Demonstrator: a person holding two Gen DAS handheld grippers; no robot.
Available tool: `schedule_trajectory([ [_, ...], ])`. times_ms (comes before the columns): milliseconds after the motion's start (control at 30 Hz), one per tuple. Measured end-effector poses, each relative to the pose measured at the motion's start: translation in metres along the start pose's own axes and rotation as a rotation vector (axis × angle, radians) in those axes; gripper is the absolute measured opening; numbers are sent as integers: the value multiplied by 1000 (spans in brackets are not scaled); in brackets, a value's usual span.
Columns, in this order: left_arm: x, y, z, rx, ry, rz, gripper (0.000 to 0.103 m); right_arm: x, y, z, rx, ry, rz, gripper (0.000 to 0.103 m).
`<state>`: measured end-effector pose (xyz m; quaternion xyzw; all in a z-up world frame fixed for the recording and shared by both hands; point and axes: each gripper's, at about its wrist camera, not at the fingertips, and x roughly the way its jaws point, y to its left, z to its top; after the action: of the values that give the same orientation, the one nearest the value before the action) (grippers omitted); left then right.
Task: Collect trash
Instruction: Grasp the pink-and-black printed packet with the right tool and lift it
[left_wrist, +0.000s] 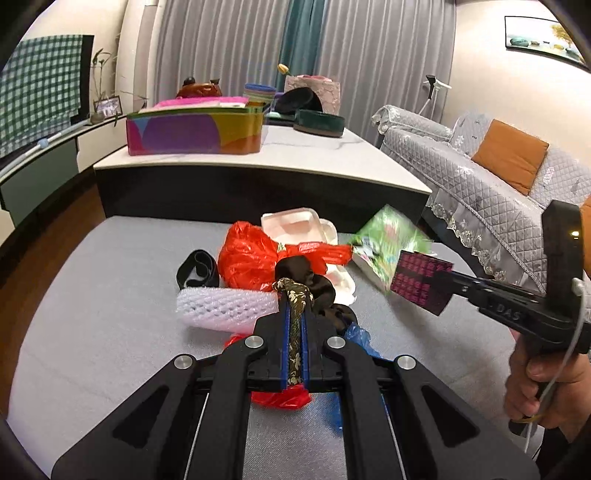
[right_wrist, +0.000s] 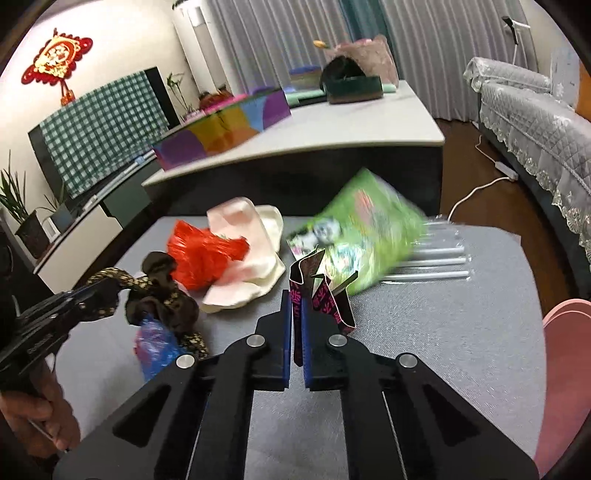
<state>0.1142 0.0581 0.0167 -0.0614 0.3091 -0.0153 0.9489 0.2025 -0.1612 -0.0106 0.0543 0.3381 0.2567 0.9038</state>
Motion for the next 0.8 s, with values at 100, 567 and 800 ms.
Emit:
schedule_trajectory([
  [100,-4,-1,2,2,-15,4,4,-14,0,-1,-5,-22,1,5],
  [567,-27,-9,17,17,-77,7,4,-72,8,-6,-67,-109,-46,5],
  [800,-39,-15,22,25,-103,-1,4,-96,7,-7,-68,-143,-67,5],
])
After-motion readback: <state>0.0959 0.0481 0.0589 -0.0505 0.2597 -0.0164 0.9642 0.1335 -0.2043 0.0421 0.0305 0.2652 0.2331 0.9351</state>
